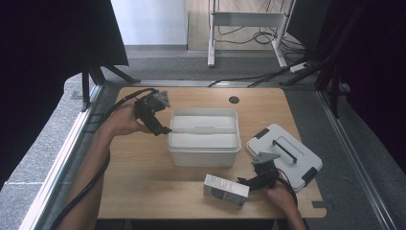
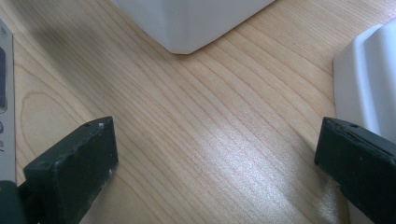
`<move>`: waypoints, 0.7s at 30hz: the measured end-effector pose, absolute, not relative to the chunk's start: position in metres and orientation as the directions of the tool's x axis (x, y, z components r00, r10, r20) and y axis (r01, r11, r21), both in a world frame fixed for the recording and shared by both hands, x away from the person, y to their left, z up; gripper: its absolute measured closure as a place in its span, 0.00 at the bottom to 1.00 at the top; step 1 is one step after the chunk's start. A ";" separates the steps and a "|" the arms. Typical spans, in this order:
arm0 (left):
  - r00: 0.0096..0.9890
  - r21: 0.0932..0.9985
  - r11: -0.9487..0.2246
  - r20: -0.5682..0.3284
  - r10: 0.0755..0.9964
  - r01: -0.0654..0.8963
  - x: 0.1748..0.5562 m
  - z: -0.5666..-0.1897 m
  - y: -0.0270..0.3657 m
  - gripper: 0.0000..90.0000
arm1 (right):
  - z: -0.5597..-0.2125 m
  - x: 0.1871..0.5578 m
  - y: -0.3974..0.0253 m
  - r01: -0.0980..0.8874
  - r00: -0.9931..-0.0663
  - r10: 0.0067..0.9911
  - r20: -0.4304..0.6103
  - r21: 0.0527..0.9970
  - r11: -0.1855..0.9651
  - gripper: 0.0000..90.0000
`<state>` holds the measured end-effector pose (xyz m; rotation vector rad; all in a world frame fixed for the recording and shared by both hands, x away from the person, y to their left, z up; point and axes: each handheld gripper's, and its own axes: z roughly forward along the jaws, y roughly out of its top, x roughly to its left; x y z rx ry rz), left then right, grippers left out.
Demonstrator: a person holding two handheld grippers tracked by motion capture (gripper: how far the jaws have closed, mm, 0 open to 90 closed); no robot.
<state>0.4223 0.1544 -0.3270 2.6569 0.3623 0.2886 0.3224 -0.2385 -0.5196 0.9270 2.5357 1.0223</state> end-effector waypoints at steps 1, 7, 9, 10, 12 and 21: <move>0.947 0.449 -0.871 0.141 0.288 0.199 0.423 -0.326 0.149 0.11 | -0.520 0.322 -0.239 0.466 -0.764 0.645 0.002 0.694 0.549 0.00; 0.967 0.433 -0.892 0.142 0.209 0.130 0.429 -0.323 0.115 0.20 | -0.520 0.322 -0.239 0.468 -0.762 0.647 0.002 0.693 0.549 0.00; 0.972 0.420 -0.901 0.149 0.184 0.106 0.431 -0.323 0.103 0.24 | -0.520 0.321 -0.239 0.469 -0.760 0.650 0.003 0.693 0.547 0.00; 0.973 0.410 -0.907 0.151 0.173 0.098 0.432 -0.323 0.098 0.27 | -0.520 0.321 -0.239 0.470 -0.760 0.650 0.003 0.694 0.546 0.00; 0.978 0.379 -0.923 0.154 0.139 0.072 0.434 -0.324 0.088 0.31 | -0.520 0.321 -0.239 0.471 -0.758 0.652 0.002 0.694 0.545 0.00; 0.988 0.245 -0.969 0.143 0.055 0.018 0.443 -0.339 0.040 0.52 | -0.520 0.321 -0.239 0.473 -0.757 0.654 0.003 0.694 0.543 0.00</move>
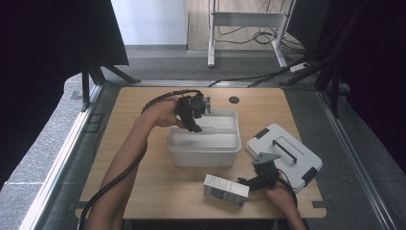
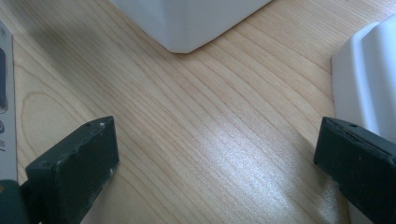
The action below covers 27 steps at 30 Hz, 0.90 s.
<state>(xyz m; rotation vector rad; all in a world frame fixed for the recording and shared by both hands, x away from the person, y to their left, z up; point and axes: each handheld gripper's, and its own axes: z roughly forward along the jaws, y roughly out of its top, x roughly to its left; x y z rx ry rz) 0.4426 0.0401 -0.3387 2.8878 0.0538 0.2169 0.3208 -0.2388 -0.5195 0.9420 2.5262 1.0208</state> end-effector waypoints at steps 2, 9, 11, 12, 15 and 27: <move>0.990 0.218 -0.976 0.132 0.045 0.016 0.445 -0.343 0.032 0.57 | -0.520 0.321 -0.239 0.473 -0.756 0.654 0.004 0.694 0.543 0.00; 0.997 0.147 -0.989 0.076 0.016 0.005 0.452 -0.356 0.016 0.77 | -0.520 0.321 -0.239 0.473 -0.755 0.656 0.003 0.695 0.542 0.00; 0.999 0.148 -0.989 0.054 0.008 0.000 0.453 -0.358 0.015 0.82 | -0.520 0.321 -0.239 0.473 -0.756 0.655 0.003 0.694 0.542 0.00; 0.999 0.148 -0.989 0.050 0.006 -0.002 0.453 -0.358 0.014 0.84 | -0.520 0.320 -0.239 0.474 -0.755 0.655 0.004 0.694 0.542 0.00; 0.999 0.131 -0.991 0.047 -0.008 -0.014 0.455 -0.360 0.011 0.90 | -0.520 0.320 -0.239 0.474 -0.755 0.656 0.004 0.694 0.542 0.00; 0.999 0.115 -0.993 0.028 -0.018 -0.021 0.456 -0.360 0.009 0.99 | -0.520 0.320 -0.239 0.474 -0.755 0.655 0.004 0.694 0.542 0.00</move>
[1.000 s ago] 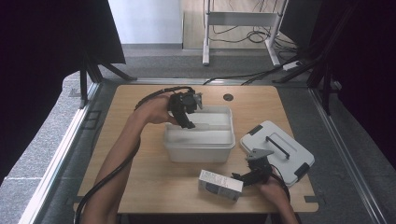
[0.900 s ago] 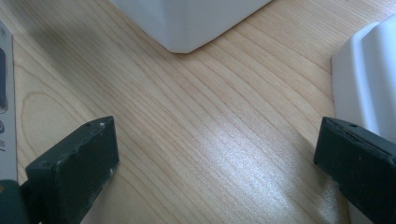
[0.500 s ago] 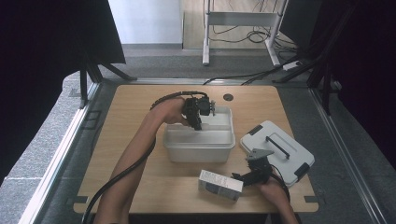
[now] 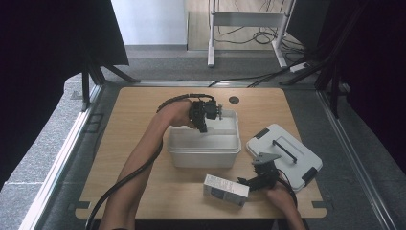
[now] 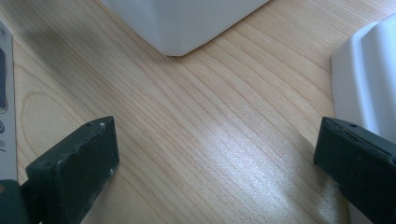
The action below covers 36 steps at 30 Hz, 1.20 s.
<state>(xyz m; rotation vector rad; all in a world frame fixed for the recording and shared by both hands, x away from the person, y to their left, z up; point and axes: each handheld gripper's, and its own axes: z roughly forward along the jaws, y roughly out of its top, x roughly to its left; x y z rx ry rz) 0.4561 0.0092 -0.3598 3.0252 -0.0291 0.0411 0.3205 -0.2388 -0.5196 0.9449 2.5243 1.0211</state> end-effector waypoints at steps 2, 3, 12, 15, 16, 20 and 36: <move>0.999 0.118 -0.993 0.028 -0.018 -0.021 0.456 -0.360 0.009 0.99 | -0.520 0.320 -0.239 0.474 -0.755 0.655 0.004 0.694 0.542 0.00; 0.999 0.118 -0.993 0.027 -0.018 -0.021 0.457 -0.359 0.009 0.99 | -0.520 0.320 -0.239 0.474 -0.755 0.655 0.004 0.694 0.542 0.00; 0.999 0.137 -0.990 0.049 -0.011 -0.018 0.456 -0.353 0.010 0.99 | -0.519 0.320 -0.239 0.475 -0.756 0.655 0.005 0.693 0.542 0.00; 0.998 0.142 -0.990 0.057 -0.003 -0.011 0.455 -0.347 0.010 0.99 | -0.519 0.320 -0.239 0.475 -0.755 0.655 0.005 0.693 0.542 0.00; 0.998 0.145 -0.989 0.062 -0.003 -0.012 0.455 -0.345 0.010 0.99 | -0.519 0.321 -0.239 0.472 -0.756 0.655 0.002 0.694 0.543 0.00; 0.997 0.162 -0.987 0.073 0.030 0.017 0.453 -0.332 0.012 0.99 | -0.519 0.321 -0.239 0.473 -0.756 0.654 0.003 0.693 0.544 0.00; 0.955 0.165 -0.950 0.090 0.281 0.264 0.459 -0.308 0.062 0.99 | -0.519 0.320 -0.239 0.474 -0.756 0.654 0.005 0.693 0.543 0.00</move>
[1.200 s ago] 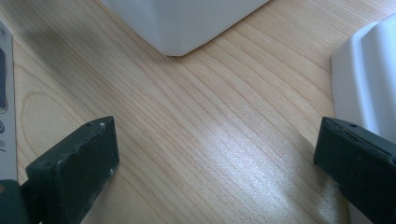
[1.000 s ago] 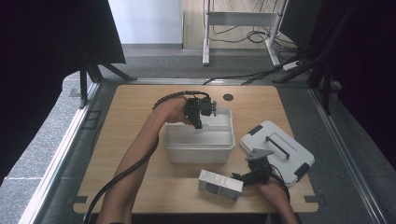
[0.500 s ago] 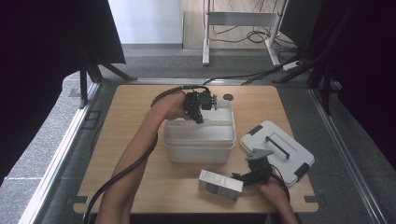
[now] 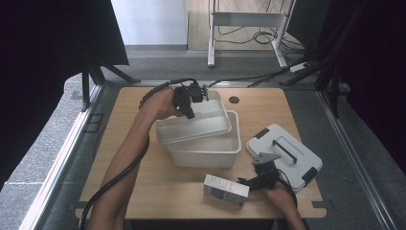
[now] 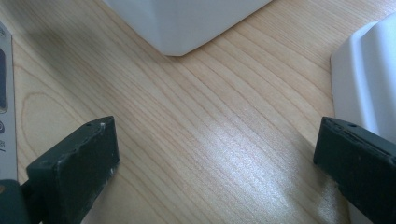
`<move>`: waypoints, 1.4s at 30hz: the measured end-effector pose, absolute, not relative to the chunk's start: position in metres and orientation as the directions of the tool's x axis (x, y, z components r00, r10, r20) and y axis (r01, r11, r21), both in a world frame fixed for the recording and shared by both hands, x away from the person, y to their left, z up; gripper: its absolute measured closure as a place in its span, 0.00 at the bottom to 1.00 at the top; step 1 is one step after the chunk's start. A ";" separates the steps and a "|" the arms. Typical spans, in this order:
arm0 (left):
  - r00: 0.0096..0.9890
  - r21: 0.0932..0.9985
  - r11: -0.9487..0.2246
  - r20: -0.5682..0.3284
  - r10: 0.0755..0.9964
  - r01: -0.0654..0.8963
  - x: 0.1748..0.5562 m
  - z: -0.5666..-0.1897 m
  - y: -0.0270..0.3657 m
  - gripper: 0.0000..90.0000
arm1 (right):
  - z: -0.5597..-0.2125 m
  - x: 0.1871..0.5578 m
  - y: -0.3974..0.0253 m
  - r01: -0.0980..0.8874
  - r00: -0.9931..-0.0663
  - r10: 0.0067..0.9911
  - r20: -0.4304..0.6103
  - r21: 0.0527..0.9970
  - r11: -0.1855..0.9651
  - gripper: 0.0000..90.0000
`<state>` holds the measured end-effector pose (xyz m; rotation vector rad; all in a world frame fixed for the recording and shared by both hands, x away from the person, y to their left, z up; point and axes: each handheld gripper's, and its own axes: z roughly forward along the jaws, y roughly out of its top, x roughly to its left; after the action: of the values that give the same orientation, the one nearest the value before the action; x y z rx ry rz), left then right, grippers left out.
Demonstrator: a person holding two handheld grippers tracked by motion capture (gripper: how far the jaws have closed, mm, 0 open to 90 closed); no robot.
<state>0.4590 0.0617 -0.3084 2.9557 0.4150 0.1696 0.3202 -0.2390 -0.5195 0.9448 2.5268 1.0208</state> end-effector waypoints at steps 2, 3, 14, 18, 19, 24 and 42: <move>0.945 0.170 -0.939 0.087 0.316 0.299 0.460 -0.308 0.069 0.99 | -0.519 0.320 -0.239 0.475 -0.756 0.655 0.006 0.693 0.542 0.00; 0.939 0.170 -0.933 0.084 0.334 0.316 0.461 -0.308 0.073 0.99 | -0.519 0.320 -0.239 0.475 -0.756 0.655 0.006 0.693 0.542 0.00; 0.864 0.170 -0.862 0.083 0.496 0.478 0.462 -0.308 0.122 0.99 | -0.520 0.320 -0.239 0.476 -0.753 0.658 0.005 0.695 0.539 0.00; 0.837 0.170 -0.835 0.083 0.541 0.523 0.462 -0.311 0.138 0.99 | -0.520 0.320 -0.239 0.476 -0.753 0.658 0.005 0.695 0.539 0.00; 0.831 0.171 -0.829 0.082 0.551 0.533 0.462 -0.312 0.143 0.99 | -0.520 0.320 -0.239 0.476 -0.753 0.658 0.005 0.695 0.539 0.00; 0.802 0.167 -0.800 0.077 0.593 0.576 0.462 -0.315 0.163 0.99 | -0.520 0.320 -0.239 0.475 -0.755 0.656 0.004 0.694 0.542 0.00; 0.696 0.174 -0.696 0.069 0.714 0.697 0.449 -0.327 0.235 0.99 | -0.519 0.320 -0.239 0.474 -0.754 0.657 0.002 0.694 0.542 0.00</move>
<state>0.4493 0.2350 -0.3275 2.7680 1.1572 0.1975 0.3201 -0.2391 -0.5195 0.9457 2.5233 1.0184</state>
